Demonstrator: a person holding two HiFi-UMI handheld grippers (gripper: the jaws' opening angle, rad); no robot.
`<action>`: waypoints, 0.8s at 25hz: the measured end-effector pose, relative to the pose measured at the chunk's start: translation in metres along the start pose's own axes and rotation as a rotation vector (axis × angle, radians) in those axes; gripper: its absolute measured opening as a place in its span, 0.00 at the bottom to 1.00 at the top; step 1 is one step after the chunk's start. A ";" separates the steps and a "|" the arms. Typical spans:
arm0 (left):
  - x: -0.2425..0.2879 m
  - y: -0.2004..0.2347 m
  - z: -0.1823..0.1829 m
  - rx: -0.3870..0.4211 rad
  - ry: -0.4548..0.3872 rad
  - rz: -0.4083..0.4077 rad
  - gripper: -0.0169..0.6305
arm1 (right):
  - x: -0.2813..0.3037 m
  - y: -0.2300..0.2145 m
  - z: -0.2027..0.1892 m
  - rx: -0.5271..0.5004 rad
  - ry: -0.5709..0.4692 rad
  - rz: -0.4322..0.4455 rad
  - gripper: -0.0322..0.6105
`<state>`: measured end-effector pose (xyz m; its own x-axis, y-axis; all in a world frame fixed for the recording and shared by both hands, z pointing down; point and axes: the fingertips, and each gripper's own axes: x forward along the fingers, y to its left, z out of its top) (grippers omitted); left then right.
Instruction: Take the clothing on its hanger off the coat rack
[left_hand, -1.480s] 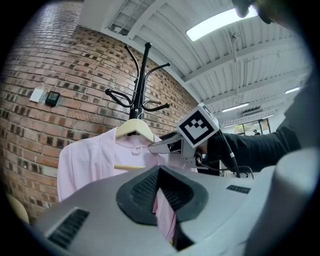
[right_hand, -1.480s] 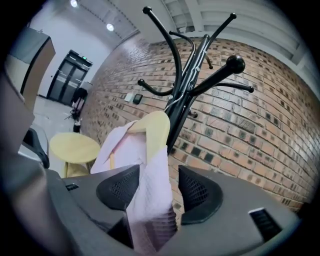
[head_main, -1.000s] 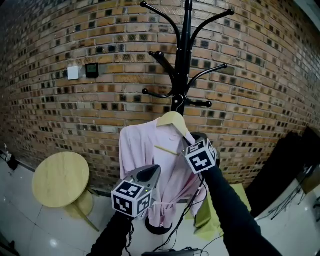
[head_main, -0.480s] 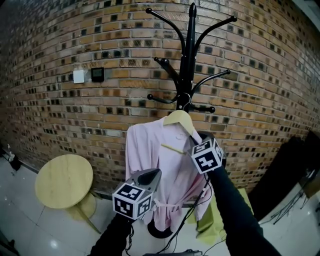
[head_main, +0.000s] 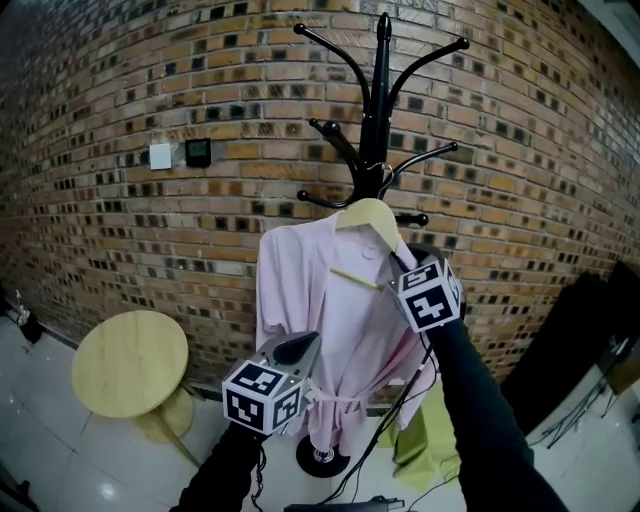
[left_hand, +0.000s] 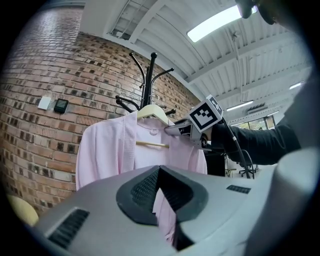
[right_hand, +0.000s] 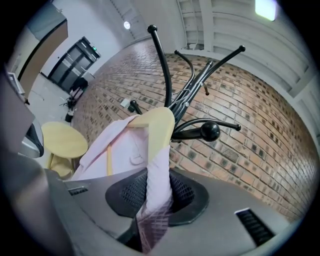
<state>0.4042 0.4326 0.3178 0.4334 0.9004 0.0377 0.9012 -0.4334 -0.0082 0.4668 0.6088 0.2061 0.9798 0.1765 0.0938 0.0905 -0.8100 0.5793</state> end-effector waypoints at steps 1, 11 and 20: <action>-0.002 -0.001 0.000 0.002 -0.001 0.000 0.02 | -0.004 -0.003 0.000 0.005 -0.003 -0.004 0.16; -0.022 -0.012 0.016 0.035 -0.013 0.006 0.02 | -0.045 0.007 0.013 -0.007 -0.045 0.011 0.16; -0.069 -0.003 0.015 0.026 0.003 0.059 0.02 | -0.064 0.045 0.042 -0.028 -0.076 0.062 0.16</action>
<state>0.3720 0.3726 0.3006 0.4856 0.8733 0.0398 0.8741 -0.4843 -0.0365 0.4154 0.5377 0.1921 0.9942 0.0828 0.0687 0.0256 -0.8019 0.5969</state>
